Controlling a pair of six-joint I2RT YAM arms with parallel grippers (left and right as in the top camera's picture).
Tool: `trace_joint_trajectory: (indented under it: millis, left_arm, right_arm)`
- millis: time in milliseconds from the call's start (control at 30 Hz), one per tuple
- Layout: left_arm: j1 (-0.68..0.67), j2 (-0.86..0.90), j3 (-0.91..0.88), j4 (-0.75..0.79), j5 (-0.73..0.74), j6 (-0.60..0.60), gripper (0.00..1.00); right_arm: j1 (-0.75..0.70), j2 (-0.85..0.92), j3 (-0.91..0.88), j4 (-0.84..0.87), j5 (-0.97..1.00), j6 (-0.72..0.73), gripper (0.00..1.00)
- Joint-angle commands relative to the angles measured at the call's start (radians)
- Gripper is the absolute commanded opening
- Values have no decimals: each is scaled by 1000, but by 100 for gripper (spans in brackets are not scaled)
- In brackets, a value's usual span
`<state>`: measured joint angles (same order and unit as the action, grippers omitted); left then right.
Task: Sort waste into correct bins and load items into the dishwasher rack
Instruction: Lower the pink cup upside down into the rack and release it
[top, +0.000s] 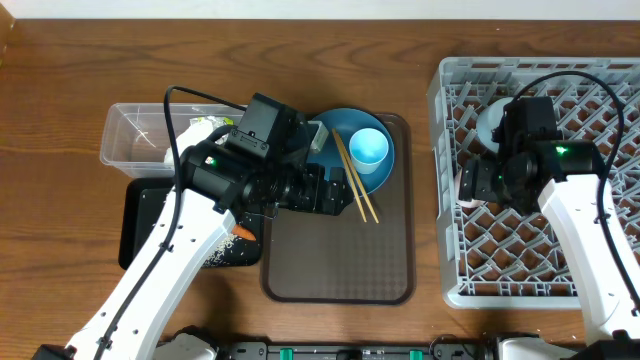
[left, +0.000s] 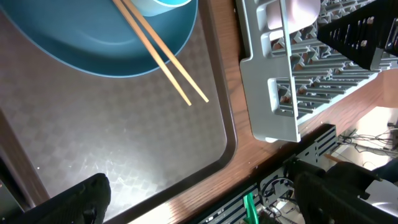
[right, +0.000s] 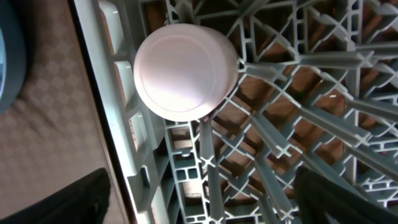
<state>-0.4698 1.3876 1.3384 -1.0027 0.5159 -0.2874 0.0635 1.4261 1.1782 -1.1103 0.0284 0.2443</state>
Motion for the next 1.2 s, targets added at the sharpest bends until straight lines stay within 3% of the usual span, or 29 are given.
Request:
trace_joint_trajectory:
  millis: [0, 1167]
  left_arm:
    - [2, 6, -2, -3, -12, 6, 97]
    - [2, 6, -2, -3, -12, 6, 97]
  right_arm:
    - [14, 4, 11, -5, -11, 3, 98]
    - [14, 4, 11, -7, -10, 2, 99]
